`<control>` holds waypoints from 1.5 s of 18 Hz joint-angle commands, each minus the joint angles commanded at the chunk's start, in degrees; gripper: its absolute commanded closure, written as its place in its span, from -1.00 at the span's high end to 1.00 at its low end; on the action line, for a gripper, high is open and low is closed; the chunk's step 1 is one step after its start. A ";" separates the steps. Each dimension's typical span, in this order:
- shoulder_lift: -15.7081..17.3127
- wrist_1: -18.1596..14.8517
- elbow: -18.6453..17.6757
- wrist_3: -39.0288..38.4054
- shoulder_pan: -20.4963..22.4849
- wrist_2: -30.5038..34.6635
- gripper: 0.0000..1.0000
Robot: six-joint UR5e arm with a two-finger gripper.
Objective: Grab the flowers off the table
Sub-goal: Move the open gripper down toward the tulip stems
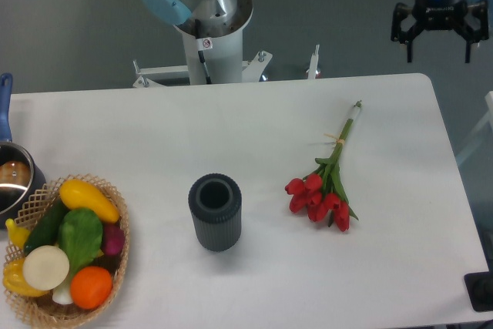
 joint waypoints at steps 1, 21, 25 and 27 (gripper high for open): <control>0.00 0.00 -0.09 0.09 0.00 0.17 1.00; 0.44 0.70 -6.14 -0.35 -1.05 0.09 1.00; -0.52 0.62 -8.79 -0.53 -2.72 0.35 1.00; -1.75 0.53 -9.05 -0.53 -3.69 0.53 1.00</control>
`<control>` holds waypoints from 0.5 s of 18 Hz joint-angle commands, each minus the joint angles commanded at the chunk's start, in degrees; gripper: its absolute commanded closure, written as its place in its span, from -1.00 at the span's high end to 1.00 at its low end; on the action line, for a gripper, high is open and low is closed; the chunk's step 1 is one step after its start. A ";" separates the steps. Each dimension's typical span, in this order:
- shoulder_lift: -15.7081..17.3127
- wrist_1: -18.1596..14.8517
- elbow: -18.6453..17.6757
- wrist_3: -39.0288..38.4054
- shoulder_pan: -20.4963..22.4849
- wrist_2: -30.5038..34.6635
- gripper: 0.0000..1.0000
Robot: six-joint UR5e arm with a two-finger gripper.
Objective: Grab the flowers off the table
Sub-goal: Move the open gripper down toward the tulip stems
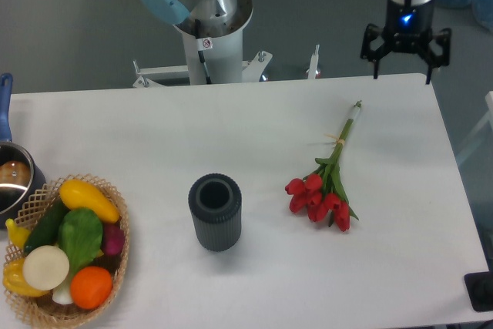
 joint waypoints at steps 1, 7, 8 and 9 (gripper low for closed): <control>-0.53 0.09 -0.52 0.26 -0.53 0.09 1.00; -3.43 0.09 -1.67 1.75 -2.20 4.03 1.00; -4.22 0.09 -1.67 2.71 -2.72 5.26 1.00; -5.01 0.09 -1.67 3.42 -3.16 5.80 1.00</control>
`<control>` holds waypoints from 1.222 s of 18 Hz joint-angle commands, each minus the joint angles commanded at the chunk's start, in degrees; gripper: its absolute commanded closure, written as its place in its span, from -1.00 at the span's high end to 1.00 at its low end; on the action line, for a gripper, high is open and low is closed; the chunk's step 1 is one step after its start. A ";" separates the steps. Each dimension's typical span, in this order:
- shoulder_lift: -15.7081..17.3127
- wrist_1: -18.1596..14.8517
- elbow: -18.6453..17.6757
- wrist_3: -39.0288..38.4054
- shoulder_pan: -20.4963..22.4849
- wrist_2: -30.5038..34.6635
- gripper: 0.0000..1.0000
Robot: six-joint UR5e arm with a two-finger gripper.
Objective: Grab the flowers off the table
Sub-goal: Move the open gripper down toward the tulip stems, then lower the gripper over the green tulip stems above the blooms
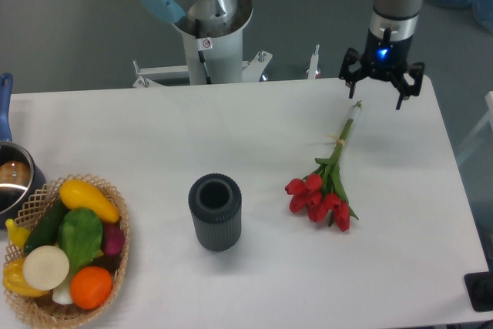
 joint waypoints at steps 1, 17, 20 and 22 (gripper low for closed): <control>-0.79 0.00 0.00 0.27 -0.27 0.09 1.00; -9.93 5.09 0.35 -4.55 -2.46 -0.17 1.00; -10.47 5.45 0.44 -5.53 -2.82 -0.26 1.00; -10.64 5.45 0.44 -5.88 -2.90 -0.26 1.00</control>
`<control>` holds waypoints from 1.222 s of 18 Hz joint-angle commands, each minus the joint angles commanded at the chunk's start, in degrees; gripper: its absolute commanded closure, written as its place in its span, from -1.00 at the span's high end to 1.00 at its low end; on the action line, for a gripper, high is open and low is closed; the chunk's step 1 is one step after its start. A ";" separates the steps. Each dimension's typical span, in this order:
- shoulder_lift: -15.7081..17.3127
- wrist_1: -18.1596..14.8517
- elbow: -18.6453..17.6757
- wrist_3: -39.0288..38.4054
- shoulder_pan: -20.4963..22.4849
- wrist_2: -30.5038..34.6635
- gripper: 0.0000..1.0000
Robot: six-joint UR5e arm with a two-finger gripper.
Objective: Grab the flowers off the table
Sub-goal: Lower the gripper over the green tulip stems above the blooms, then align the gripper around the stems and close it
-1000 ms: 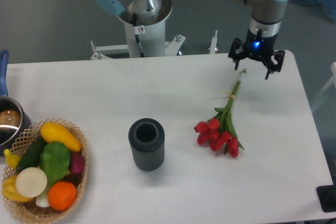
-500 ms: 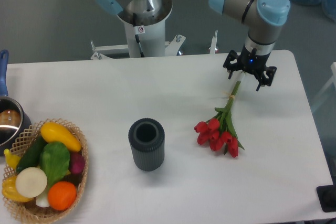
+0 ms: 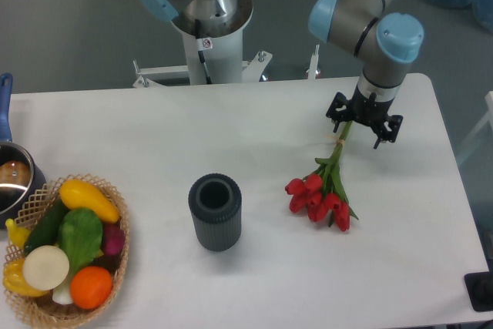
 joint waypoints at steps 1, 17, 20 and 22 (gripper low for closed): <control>-0.09 0.00 0.00 0.00 0.00 0.00 1.00; -1.40 -0.18 -0.97 0.17 -1.06 -0.53 1.00; -1.85 -0.18 -1.32 0.09 -1.58 -0.44 1.00; -2.11 -0.18 -1.41 0.09 -1.76 -0.53 1.00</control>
